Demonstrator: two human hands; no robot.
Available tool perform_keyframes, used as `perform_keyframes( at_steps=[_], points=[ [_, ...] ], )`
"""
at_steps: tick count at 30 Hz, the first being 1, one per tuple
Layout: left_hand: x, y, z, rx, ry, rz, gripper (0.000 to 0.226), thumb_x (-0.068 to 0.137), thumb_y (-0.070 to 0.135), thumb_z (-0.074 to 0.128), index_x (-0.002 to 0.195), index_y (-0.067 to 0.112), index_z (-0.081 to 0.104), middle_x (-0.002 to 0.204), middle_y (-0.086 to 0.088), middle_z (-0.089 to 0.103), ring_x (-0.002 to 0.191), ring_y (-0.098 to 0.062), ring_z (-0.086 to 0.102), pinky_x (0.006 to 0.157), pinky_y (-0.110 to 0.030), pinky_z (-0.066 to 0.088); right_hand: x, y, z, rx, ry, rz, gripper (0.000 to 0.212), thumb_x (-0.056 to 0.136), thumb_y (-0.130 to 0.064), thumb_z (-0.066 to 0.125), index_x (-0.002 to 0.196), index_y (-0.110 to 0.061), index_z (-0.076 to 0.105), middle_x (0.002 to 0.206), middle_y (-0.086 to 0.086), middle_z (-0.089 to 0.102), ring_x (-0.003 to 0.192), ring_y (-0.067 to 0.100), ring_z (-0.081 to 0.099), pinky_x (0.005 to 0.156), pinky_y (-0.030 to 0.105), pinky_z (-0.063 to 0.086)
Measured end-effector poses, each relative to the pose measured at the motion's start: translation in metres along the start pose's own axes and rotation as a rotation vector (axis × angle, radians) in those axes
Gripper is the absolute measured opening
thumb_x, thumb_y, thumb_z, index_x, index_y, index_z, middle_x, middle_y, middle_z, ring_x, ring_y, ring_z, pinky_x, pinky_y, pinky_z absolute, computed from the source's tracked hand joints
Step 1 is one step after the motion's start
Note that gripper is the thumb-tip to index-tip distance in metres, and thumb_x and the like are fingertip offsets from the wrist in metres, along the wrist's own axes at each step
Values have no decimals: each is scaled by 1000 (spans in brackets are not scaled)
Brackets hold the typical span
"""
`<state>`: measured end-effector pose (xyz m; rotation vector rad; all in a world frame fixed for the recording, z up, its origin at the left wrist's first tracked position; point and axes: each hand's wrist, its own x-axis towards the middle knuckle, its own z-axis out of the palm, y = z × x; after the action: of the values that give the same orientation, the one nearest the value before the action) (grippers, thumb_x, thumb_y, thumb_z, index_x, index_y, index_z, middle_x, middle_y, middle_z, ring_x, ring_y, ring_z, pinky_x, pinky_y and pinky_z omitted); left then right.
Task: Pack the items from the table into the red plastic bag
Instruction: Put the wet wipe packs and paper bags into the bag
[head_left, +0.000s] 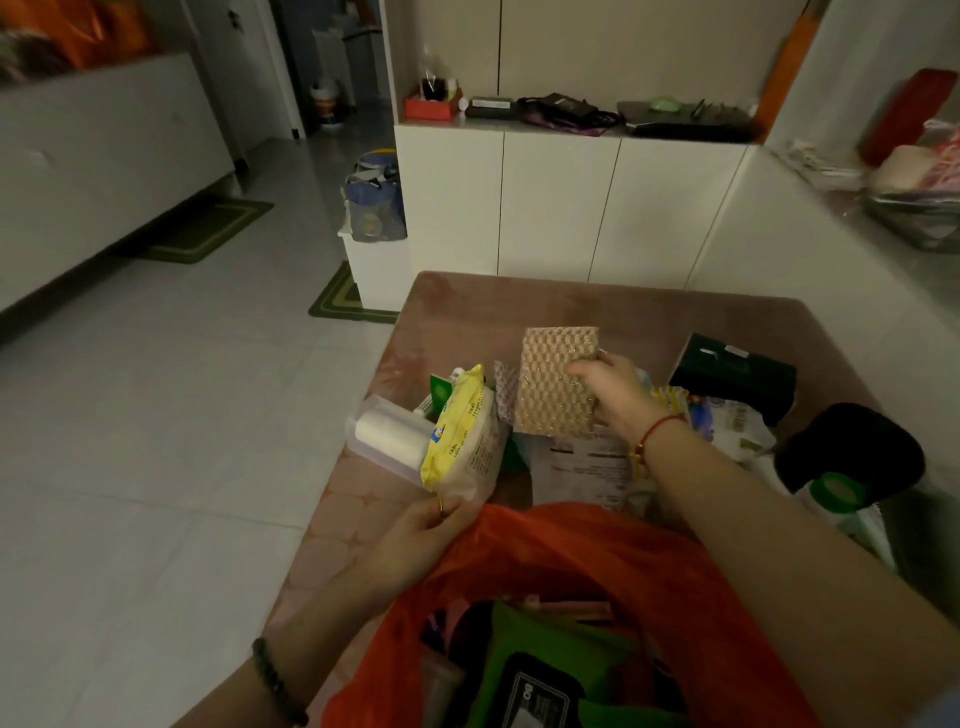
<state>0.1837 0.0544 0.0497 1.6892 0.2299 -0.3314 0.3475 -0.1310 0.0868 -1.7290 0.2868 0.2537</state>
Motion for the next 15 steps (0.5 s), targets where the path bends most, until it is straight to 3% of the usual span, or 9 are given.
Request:
perform_keyframes(
  at_steps=[4, 7, 9, 13, 15],
  points=[
    [5, -4, -1, 0, -25, 12, 28, 93, 24, 48, 69, 12, 57, 53, 9, 60, 51, 3, 56, 55, -6, 44, 29, 23, 31, 13, -61, 211, 52, 84, -32, 60, 129, -9, 47, 129, 4, 55, 116, 29, 53, 99, 42, 44],
    [8, -6, -3, 0, -18, 36, 27, 93, 26, 48, 73, 9, 56, 64, 1, 54, 57, -1, 51, 58, -9, 42, 35, 41, 43, -12, -76, 221, 68, 77, -38, 68, 135, -13, 41, 140, 8, 46, 125, 31, 46, 104, 46, 39],
    [9, -6, -4, 5, -23, 37, 30, 92, 26, 49, 67, 11, 55, 57, 8, 56, 53, 2, 51, 56, -8, 41, 34, 47, 41, 26, -56, 217, 69, 74, -35, 72, 133, -13, 44, 139, 9, 47, 124, 31, 46, 104, 48, 39],
    [3, -3, -3, 25, -16, 15, 31, 92, 28, 49, 65, 14, 57, 51, 11, 60, 51, 5, 56, 54, -4, 43, 4, 35, 23, 48, 103, 43, 51, 77, -25, 70, 123, -13, 49, 127, 10, 56, 112, 29, 55, 93, 42, 47],
    [-2, 1, -2, 34, -6, 17, 29, 92, 29, 49, 68, 20, 60, 54, 12, 64, 56, 2, 60, 56, -3, 45, -31, 13, 8, 130, 103, -87, 47, 78, -25, 70, 119, -19, 46, 119, 4, 57, 103, 22, 58, 87, 39, 50]
  ],
)
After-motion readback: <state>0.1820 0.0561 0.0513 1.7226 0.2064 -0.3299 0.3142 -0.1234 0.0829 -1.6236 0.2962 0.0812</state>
